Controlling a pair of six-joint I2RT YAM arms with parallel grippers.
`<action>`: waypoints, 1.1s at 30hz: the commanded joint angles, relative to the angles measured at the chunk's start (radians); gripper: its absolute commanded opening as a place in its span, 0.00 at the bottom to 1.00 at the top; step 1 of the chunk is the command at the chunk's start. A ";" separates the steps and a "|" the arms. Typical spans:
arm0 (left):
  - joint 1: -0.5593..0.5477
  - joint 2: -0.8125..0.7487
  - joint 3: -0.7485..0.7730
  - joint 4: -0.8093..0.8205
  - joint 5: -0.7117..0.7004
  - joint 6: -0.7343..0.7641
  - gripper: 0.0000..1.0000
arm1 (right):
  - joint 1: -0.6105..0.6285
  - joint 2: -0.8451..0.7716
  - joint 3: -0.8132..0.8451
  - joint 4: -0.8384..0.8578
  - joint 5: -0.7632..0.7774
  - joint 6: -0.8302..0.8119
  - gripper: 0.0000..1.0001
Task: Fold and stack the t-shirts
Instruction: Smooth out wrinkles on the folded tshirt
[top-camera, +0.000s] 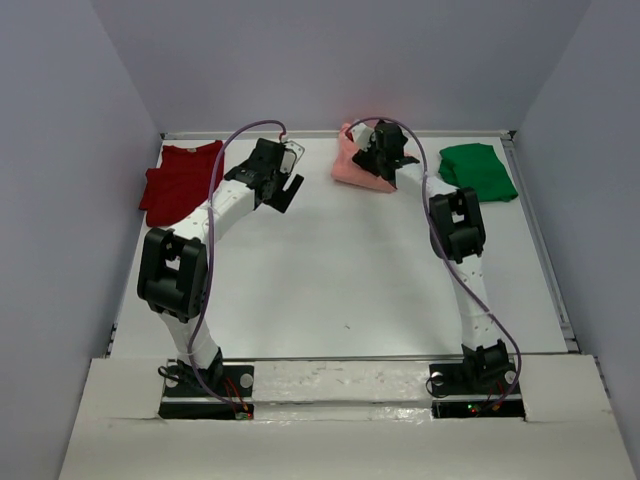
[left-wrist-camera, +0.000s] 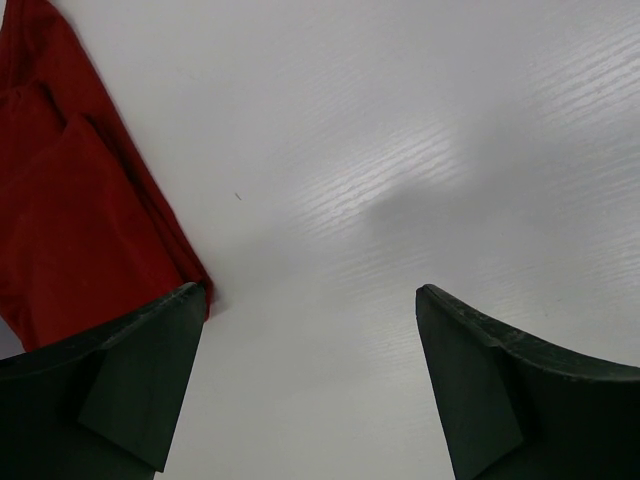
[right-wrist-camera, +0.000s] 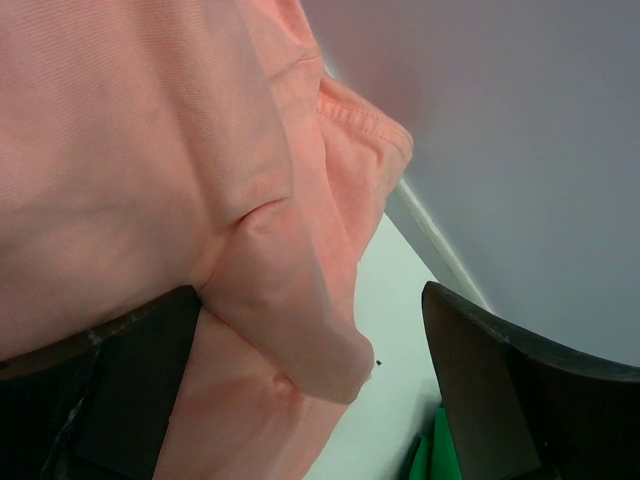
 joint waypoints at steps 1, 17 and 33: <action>-0.007 -0.042 0.012 -0.008 0.006 0.011 0.99 | 0.019 -0.038 -0.065 -0.142 -0.064 0.036 1.00; -0.007 -0.055 0.062 -0.031 0.019 0.005 0.99 | 0.125 -0.433 -0.531 -0.238 -0.152 0.121 1.00; -0.005 -0.094 0.065 -0.035 0.035 0.005 0.99 | 0.189 -0.644 -0.647 -0.309 -0.105 0.158 1.00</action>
